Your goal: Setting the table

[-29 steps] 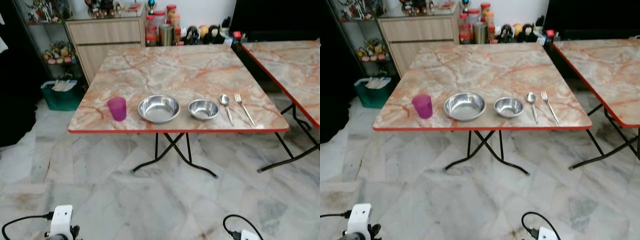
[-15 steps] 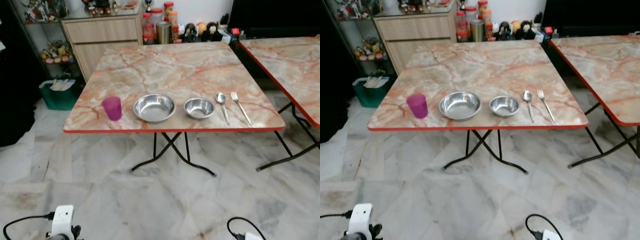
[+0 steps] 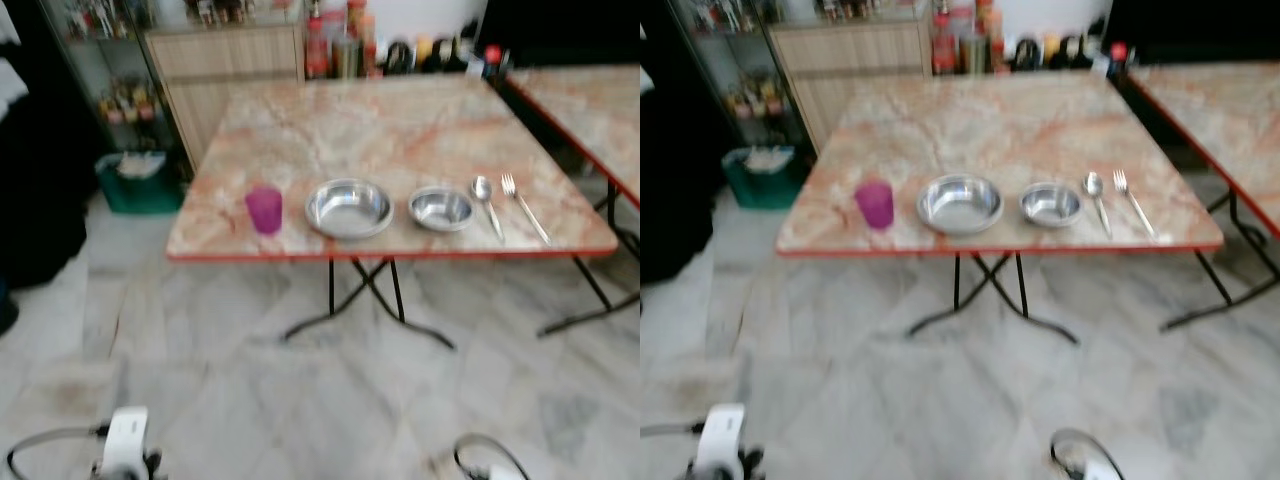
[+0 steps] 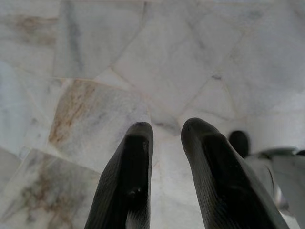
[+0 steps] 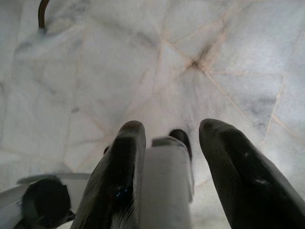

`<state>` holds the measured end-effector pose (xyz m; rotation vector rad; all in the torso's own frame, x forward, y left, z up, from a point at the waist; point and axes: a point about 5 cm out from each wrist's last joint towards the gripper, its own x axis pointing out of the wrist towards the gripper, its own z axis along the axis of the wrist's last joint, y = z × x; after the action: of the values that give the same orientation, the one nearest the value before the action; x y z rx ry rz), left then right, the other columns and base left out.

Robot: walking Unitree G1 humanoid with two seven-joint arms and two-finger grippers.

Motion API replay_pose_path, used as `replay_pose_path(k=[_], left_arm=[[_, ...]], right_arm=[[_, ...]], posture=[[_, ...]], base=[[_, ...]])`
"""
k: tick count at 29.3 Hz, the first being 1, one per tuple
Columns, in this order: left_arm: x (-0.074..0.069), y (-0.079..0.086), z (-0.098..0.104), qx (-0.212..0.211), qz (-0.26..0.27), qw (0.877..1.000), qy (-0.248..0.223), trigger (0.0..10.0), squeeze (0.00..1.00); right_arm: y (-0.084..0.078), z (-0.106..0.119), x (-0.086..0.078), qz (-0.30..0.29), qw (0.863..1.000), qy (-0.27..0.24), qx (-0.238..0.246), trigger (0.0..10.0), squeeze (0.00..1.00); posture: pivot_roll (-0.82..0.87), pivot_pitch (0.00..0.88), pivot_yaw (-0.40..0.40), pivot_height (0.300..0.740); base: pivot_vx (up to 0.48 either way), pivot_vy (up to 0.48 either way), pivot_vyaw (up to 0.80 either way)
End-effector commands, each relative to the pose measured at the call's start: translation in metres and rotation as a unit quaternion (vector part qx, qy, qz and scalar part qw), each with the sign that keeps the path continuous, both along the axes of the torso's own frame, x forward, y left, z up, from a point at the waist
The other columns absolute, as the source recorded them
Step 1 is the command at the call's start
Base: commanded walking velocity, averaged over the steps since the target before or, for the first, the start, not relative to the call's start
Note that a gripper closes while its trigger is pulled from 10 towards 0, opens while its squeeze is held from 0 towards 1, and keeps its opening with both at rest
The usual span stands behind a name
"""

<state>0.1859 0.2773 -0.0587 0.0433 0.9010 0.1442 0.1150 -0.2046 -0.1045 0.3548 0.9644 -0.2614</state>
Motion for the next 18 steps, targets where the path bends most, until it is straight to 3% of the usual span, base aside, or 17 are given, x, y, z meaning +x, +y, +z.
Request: replay_pose_path(k=[1, 8, 15, 18], left_arm=[[-0.0016, 0.0042, 0.0008, 0.006, 0.0, 1.0, 0.002, 10.0, 0.0], [-0.0014, 0.0049, 0.0012, 0.01, -0.005, 1.0, 0.004, 10.0, 0.0], [-0.0013, 0.0051, 0.0014, 0.009, -0.006, 1.0, 0.004, 10.0, 0.0], [-0.0013, 0.0052, 0.0014, 0.009, -0.006, 1.0, 0.005, 10.0, 0.0]], right_arm=[[0.0054, 0.0008, 0.0053, 0.003, 1.0, -0.007, 0.005, 10.0, 0.0], [0.0062, 0.0008, 0.0057, 0.002, 1.0, -0.008, 0.007, 10.0, 0.0], [0.0058, 0.0014, 0.0069, 0.017, 1.0, -0.01, -0.003, 10.0, 0.0], [0.006, 0.0015, 0.0072, 0.018, 1.0, -0.011, -0.004, 10.0, 0.0]], posture=[[0.04, 0.0, 0.051, 0.736], [0.04, 0.0, 0.055, 0.736], [0.05, 0.0, 0.055, 0.736], [0.05, 0.0, 0.056, 0.736]], base=[[0.0, 0.0, 0.0], [0.0, 0.0, 0.0], [0.421, 0.0, 0.0], [0.454, 0.0, 0.73]])
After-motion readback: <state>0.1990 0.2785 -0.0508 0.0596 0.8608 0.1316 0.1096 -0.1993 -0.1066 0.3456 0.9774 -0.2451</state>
